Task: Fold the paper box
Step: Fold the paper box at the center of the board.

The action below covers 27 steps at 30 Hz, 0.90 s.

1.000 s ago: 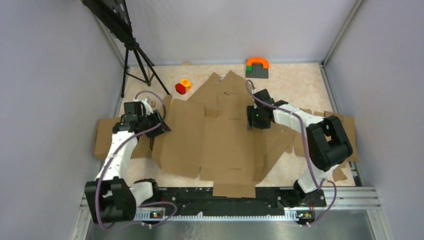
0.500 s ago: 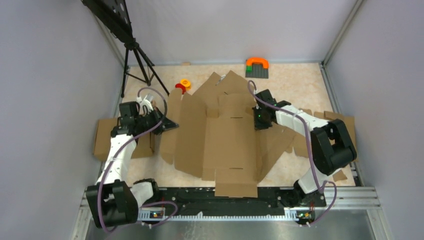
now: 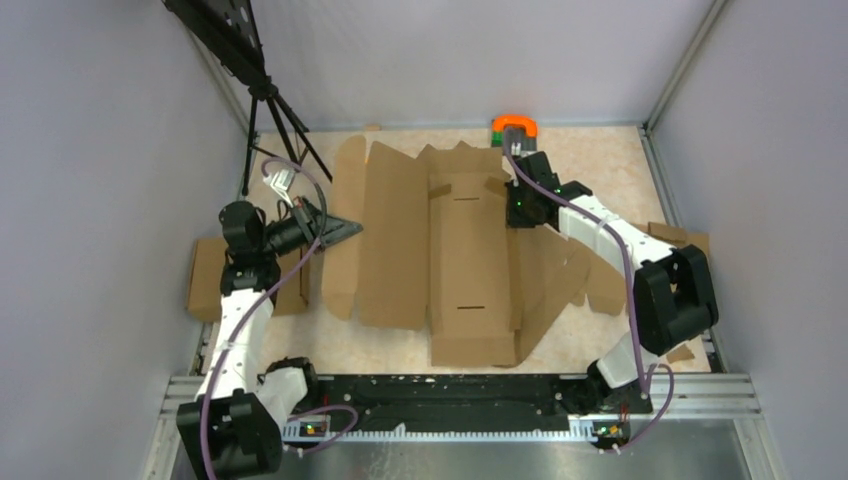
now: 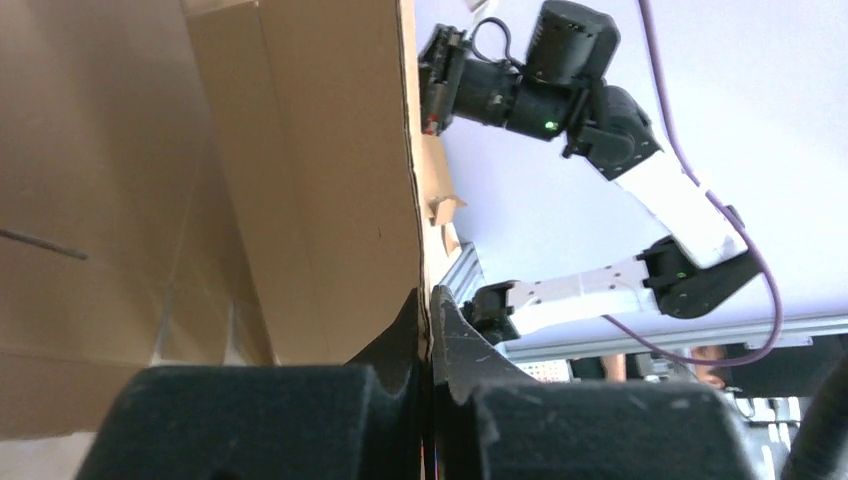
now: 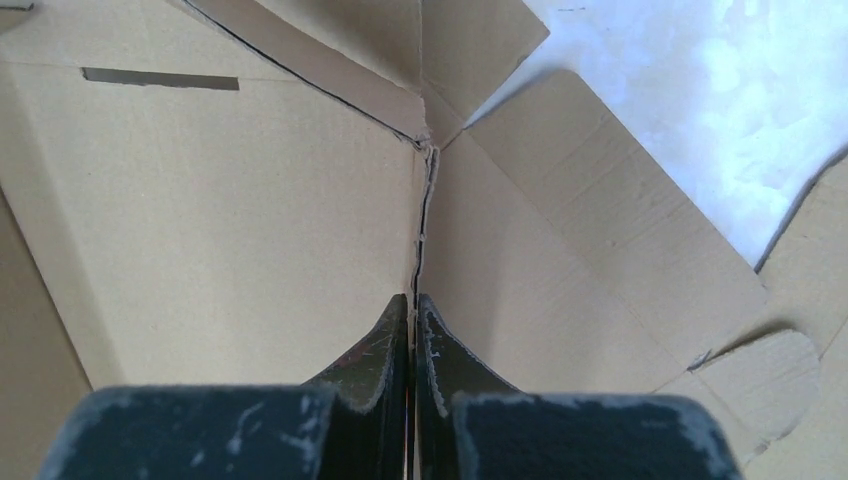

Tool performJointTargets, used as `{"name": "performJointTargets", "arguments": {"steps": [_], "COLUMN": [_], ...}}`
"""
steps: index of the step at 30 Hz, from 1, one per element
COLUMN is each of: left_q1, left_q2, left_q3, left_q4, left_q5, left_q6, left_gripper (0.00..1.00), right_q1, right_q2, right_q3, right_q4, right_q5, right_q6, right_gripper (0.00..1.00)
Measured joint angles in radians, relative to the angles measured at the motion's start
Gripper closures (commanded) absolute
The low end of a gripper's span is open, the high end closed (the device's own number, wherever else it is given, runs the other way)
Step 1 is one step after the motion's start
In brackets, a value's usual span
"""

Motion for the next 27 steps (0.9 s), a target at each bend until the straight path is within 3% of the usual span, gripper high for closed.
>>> {"name": "performJointTargets", "arguments": {"steps": [7,15,19,23,27], "left_q1": [0.001,0.003,0.003,0.003,-0.006], "left_q2": [0.025,0.096,0.125,0.135,0.111], "left_q3": [-0.211,-0.245,-0.245,-0.244,-0.261], "left_q4": [0.465,0.977,1.239,1.374,1.386], "left_q5": [0.008,-0.001,-0.011,-0.002,0.011], "left_q6": [-0.285,-0.582,-0.733,-0.788,-0.713], "left_gripper": [1.0,1.0,1.0,1.0,1.0], "right_q1": [-0.003,-0.003,-0.003,-0.003,-0.003], "right_q2": [0.034,0.046,-0.023,-0.142,-0.231], "right_q3": [-0.003,-0.02,-0.124,-0.258,-0.351], "right_q4": [0.106,0.311,0.456,0.615,0.782], "right_q5": [-0.015,-0.014,-0.008,0.02,0.042], "right_q6": [0.011,0.013,0.013,0.008,-0.019], "right_gripper": [1.0,1.0,1.0,1.0,1.0]}}
